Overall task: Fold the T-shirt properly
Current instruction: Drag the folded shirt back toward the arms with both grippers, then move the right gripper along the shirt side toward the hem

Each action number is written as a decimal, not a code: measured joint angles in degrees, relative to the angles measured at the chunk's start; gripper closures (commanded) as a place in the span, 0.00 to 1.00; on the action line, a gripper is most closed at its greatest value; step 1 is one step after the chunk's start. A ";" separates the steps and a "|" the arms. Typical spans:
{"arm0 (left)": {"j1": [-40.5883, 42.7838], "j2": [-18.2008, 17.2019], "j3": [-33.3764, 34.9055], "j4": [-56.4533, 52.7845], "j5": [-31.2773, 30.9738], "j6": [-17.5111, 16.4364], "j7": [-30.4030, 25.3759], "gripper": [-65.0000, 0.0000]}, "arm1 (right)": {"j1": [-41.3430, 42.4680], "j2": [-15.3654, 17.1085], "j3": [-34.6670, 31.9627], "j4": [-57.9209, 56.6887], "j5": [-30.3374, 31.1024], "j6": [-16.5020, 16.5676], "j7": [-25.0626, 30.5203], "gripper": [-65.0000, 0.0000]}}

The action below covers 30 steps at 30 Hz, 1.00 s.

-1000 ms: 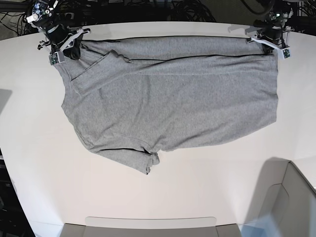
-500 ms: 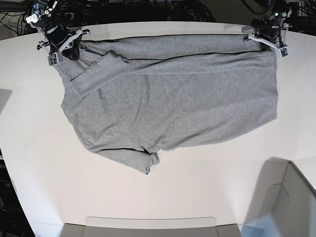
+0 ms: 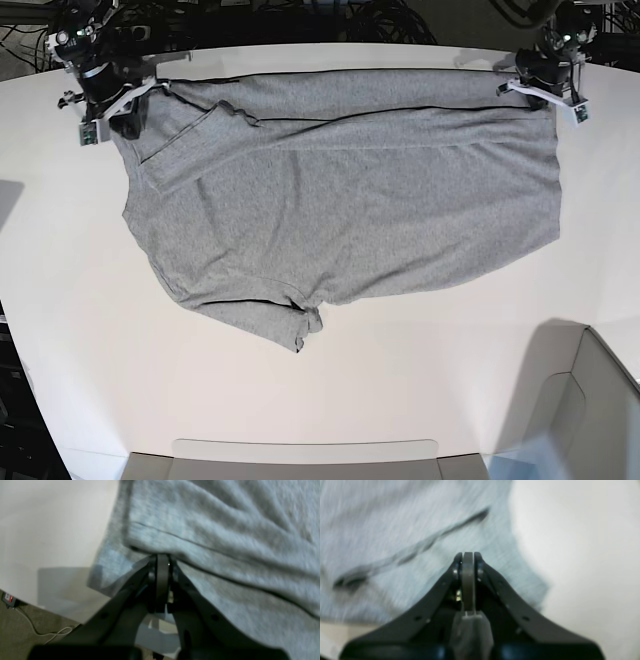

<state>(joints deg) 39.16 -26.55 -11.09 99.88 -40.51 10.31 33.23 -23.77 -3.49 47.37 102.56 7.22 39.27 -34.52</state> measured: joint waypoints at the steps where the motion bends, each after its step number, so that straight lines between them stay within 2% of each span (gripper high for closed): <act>1: 0.02 -0.02 -0.92 0.15 0.02 0.00 -0.02 1.00 | 0.22 0.02 0.09 0.28 0.07 -0.02 0.09 0.98; 5: 0.22 -0.13 -3.28 4.33 0.15 0.42 -0.07 1.00 | 1.01 0.15 0.24 0.31 -0.15 0.02 -0.26 0.98; 13: -0.26 -0.11 -3.15 8.13 0.00 0.02 0.02 1.00 | 3.72 -0.09 -0.26 3.91 0.02 -0.02 -0.42 0.98; 19: -0.46 0.00 -2.89 12.92 -0.02 0.33 0.17 1.00 | 6.86 -0.02 -2.97 4.61 -1.05 0.00 -0.48 0.98; 22: -2.71 -0.15 -1.62 13.14 0.22 0.46 0.20 1.00 | 8.13 0.02 -6.80 4.66 -4.48 -0.04 -0.70 0.98; 26: -2.99 -2.91 1.25 13.16 0.20 0.00 0.17 1.00 | 12.28 -3.48 -6.99 4.72 -9.55 -0.07 -0.81 0.98; 30: -4.13 -2.95 2.51 12.96 0.07 0.35 0.26 1.00 | 15.74 -5.51 -6.99 4.61 -14.16 -0.04 -0.68 0.99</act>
<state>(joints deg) 35.03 -29.50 -8.58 112.84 -40.45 10.66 33.50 -8.03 -8.99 40.38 107.18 -6.94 39.22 -35.20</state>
